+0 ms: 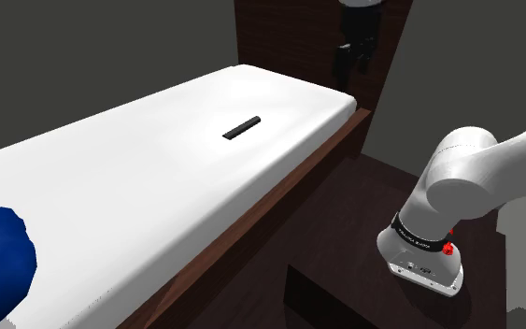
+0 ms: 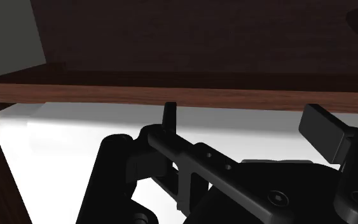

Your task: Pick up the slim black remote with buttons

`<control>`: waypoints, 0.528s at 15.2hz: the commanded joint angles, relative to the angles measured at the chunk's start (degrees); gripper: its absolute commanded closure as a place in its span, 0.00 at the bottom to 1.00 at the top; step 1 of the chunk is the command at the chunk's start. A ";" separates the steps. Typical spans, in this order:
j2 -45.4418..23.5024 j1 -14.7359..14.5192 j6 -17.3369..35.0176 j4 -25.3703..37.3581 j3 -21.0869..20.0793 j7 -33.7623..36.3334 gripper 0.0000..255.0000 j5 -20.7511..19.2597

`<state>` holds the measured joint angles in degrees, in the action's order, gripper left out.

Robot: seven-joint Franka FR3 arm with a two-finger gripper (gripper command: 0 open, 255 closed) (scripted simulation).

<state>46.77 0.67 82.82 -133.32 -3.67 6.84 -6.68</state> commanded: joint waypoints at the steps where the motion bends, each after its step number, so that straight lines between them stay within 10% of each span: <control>1: 0.00 0.00 0.00 0.00 0.00 0.00 0.00 0.00; 8: -7.76 -2.77 12.87 -2.25 8.78 -17.48 0.00 -5.53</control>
<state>41.04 -1.62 93.57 -136.01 3.93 -7.99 -11.55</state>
